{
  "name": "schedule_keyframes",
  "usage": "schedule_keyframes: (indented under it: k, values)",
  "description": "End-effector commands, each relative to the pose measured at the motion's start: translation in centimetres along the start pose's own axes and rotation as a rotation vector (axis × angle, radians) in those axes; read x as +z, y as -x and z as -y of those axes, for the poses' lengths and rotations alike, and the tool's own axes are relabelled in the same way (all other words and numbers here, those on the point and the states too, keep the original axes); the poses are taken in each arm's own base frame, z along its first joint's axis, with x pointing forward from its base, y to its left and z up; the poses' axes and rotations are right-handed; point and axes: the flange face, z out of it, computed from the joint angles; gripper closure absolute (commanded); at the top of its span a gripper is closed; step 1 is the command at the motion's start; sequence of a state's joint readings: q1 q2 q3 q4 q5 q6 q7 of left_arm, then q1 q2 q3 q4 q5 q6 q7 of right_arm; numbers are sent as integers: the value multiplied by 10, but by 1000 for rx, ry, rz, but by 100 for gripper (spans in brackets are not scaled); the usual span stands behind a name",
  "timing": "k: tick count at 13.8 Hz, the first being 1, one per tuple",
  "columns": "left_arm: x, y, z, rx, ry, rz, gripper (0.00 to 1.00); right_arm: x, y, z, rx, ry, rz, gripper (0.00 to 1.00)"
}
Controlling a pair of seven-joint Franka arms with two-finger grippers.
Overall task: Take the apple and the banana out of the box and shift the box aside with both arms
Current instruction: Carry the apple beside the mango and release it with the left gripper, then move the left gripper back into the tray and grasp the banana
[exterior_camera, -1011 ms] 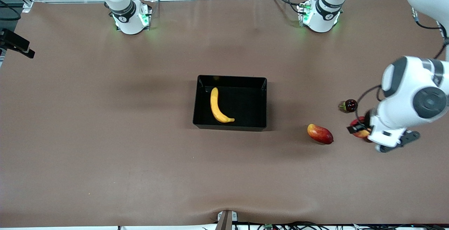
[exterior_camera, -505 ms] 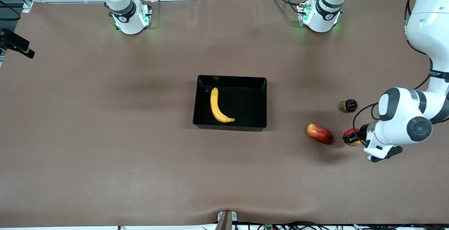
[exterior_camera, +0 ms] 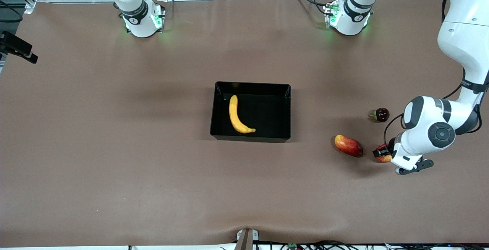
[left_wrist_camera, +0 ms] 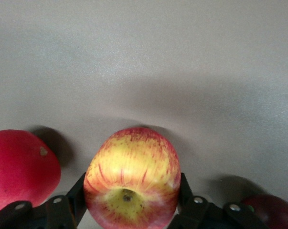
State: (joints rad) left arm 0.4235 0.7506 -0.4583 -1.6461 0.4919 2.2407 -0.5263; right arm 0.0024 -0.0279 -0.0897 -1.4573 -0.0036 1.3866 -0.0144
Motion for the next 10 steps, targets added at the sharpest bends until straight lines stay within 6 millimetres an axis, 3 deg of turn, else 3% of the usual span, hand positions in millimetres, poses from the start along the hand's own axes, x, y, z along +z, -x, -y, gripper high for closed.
schedule_keyframes:
  k: [1, 5, 7, 10]
  values:
    - [-19, 0, 2, 1, -6, -30, 0, -3, -1, -4, -1, 17, 4, 0]
    - [-131, 25, -35, 54, -47, -39, 0, -4, 0, -5, -1, 17, 2, 0]
    - [-177, 48, -80, 87, 10, -50, 0, -4, -1, -4, -2, 17, 2, 0]
    - [-203, 92, -158, 103, 114, -18, 0, -3, -1, -4, -1, 17, 4, 0]
